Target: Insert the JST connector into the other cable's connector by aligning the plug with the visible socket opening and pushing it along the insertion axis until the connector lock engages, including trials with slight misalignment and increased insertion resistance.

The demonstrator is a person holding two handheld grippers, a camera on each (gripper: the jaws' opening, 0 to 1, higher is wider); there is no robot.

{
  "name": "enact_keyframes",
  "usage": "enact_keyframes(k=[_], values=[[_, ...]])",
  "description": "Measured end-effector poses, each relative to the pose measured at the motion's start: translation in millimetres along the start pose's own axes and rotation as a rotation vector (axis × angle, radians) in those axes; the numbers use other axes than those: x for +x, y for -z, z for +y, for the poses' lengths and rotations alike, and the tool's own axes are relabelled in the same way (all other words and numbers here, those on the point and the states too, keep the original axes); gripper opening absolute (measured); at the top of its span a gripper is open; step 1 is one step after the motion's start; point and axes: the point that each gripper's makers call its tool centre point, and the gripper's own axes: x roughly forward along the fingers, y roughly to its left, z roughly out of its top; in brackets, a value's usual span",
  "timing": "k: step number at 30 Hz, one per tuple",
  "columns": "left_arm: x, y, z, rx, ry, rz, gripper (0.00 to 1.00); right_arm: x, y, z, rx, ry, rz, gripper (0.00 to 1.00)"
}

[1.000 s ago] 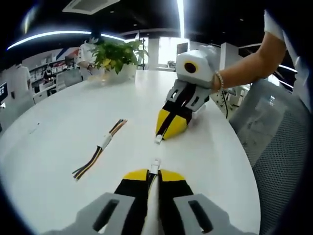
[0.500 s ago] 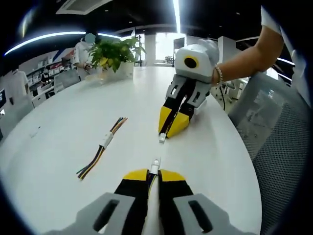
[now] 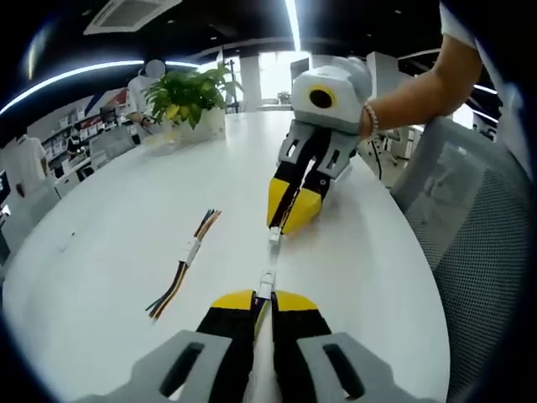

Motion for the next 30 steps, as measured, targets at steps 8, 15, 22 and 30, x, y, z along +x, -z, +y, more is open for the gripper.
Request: enact_keyframes(k=[8, 15, 22, 30], values=[[0.1, -5.2, 1.8, 0.004, -0.01, -0.008, 0.0, 4.1, -8.0, 1.6, -0.03, -0.002, -0.012, 0.02], [-1.2, -8.4, 2.9, 0.006, -0.016, -0.014, 0.0, 5.5, -7.4, 2.6, -0.015, -0.008, -0.013, 0.02], [0.4, -8.3, 0.4, 0.017, -0.01, -0.008, 0.01, 7.7, -10.6, 4.4, -0.021, -0.011, -0.022, 0.02], [1.5, -11.3, 0.2, 0.02, -0.011, -0.016, 0.01, 9.0, -12.9, 4.8, -0.028, -0.01, -0.025, 0.02]])
